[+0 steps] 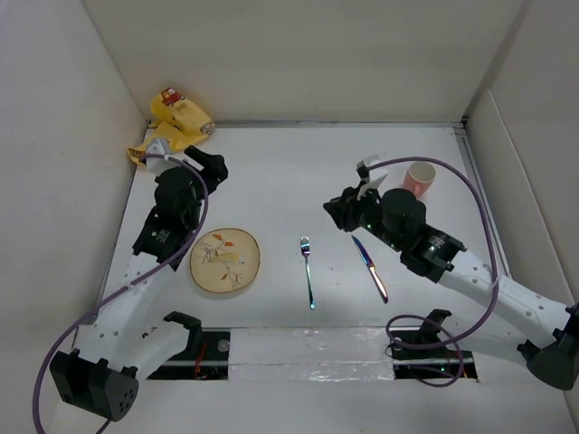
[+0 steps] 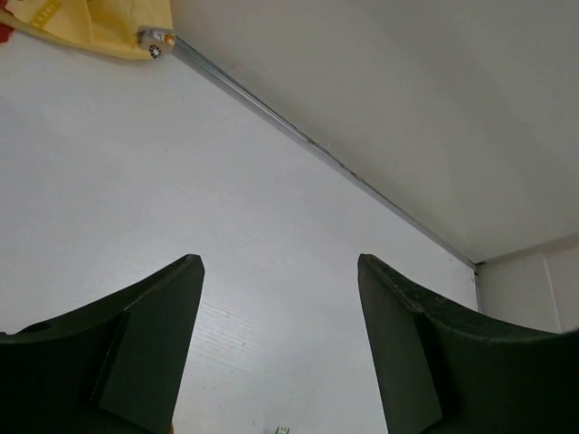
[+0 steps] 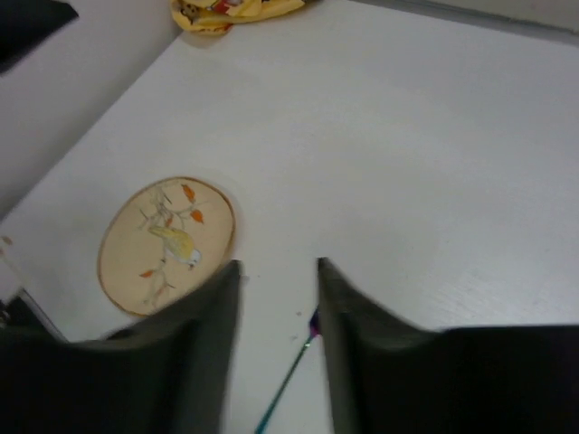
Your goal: Set the dinner table for one person
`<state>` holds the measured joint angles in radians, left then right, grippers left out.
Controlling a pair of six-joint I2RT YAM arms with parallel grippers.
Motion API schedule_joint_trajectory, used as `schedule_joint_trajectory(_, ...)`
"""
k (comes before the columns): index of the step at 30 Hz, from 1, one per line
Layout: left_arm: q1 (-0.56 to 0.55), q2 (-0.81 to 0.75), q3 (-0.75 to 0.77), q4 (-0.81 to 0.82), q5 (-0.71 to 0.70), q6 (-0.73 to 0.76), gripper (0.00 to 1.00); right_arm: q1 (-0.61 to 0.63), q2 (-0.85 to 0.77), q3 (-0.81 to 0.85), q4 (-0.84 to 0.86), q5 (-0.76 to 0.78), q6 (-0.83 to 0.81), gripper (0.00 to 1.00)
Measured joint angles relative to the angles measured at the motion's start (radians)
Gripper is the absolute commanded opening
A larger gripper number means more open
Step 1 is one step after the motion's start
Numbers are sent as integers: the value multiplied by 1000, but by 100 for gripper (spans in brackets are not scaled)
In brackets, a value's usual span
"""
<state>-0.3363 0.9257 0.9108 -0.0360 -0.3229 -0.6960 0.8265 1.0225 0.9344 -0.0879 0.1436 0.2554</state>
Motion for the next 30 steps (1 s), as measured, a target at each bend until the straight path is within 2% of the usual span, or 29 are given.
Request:
schedule_joint_trajectory(1,9,4,0,10,-3,0,63,0,-12,-19,6,-7,0,6)
schedule_joint_trajectory(2,19,11,0,24,-8,3,45,0,-24,-35,14,-11,8,0)
schedule_joint_trajectory(3,29,27,0,40,-14,3,37,0,-35,-48,17,-18,13,0)
schedule_joint_trajectory(4,42,47,7,54,-25,17,8,0,-42,-55,18,-21,14,0)
schedule_joint_trajectory(5,56,80,23,55,-26,16,8,0,-49,-58,22,-26,18,0)
schedule_joint_trajectory(6,84,129,52,40,-8,22,0,0,-55,-61,33,-30,19,0)
schedule_joint_trajectory(10,237,384,283,27,58,60,2,0,-75,-66,51,-40,22,0)
schedule_joint_trajectory(12,291,523,415,14,59,94,18,0,-78,-66,55,-38,23,0)
schedule_joint_trajectory(13,310,597,496,-5,54,113,32,0,-77,-66,57,-35,23,0)
schedule_joint_trajectory(15,328,738,647,-32,40,159,42,0,-69,-66,65,-31,29,0)
schedule_joint_trajectory(16,330,806,728,-58,31,179,50,0,-58,-66,73,-31,31,4)
schedule_joint_trajectory(17,329,872,797,-66,22,203,53,0,-45,-66,81,-32,37,9)
schedule_joint_trajectory(20,333,1045,981,-114,8,250,54,0,20,-66,106,-55,61,40)
schedule_joint_trajectory(21,337,1099,1038,-137,8,262,54,1,43,-66,116,-65,71,43)
schedule_joint_trajectory(26,407,1340,1246,-217,53,299,53,6,176,-50,152,-100,86,45)
schedule_joint_trajectory(30,472,1458,1278,-251,80,339,53,6,262,-20,153,-105,86,45)
